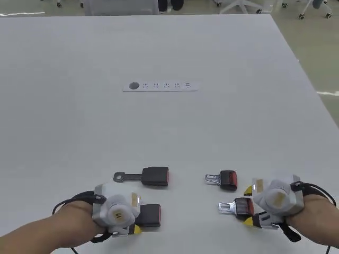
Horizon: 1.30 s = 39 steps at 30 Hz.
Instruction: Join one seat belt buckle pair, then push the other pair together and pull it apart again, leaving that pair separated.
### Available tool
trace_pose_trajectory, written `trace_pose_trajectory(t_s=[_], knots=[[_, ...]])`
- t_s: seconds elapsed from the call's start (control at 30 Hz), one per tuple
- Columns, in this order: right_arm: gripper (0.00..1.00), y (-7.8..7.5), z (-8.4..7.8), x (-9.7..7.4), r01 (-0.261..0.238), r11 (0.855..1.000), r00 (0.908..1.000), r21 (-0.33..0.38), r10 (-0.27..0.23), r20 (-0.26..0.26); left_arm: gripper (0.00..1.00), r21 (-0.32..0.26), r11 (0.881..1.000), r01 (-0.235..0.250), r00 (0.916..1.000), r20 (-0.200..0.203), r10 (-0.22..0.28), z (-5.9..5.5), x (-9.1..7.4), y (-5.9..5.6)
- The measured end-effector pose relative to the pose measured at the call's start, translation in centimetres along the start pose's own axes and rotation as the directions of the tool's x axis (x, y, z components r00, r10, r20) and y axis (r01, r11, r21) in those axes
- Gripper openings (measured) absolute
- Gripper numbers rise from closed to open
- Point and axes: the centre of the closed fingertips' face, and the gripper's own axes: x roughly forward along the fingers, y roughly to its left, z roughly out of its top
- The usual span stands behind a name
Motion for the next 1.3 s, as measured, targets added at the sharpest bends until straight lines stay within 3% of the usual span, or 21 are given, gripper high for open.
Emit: trace_pose_trajectory(t_s=[0.17, 0.37, 0.67, 0.93, 1.3], knots=[[0.41, 0.0, 0.1, 0.2, -0.008, 1.0, 0.9999, 0.007, 0.008, 0.007, 0.4, 0.012, 0.999, 0.043, 0.9991, -0.003, -0.043, 0.4, 0.3, -0.4], [0.36, 0.2, -0.1, 0.3, -0.028, 0.999, 0.9996, 0.017, 0.028, 0.005, 0.37, 0.027, 0.998, 0.062, 0.9981, -0.004, -0.062, 1.0, 0.7, -0.6], [0.35, 0.4, -0.2, 0.2, -0.024, 0.999, 0.9995, 0.048, 0.025, -0.017, 0.34, 0.054, 0.998, 0.039, 0.9991, 0.014, -0.04, 0.9, 0.5, -0.9], [0.35, 0.6, -0.2, 0.2, -0.026, 0.999, 0.9996, 0.027, 0.027, -0.014, 0.34, 0.03, 0.999, 0.043, 0.9991, 0.006, -0.043, 0.8, 0.5, -0.8], [0.35, 1.9, 1.5, 0.8, -0.043, 0.999, 0.999, -0.002, 0.043, 0.012, 0.34, 0.02, 0.999, 0.037, 0.9993, -0.004, -0.037, 0.7, 0.5, -0.9]])
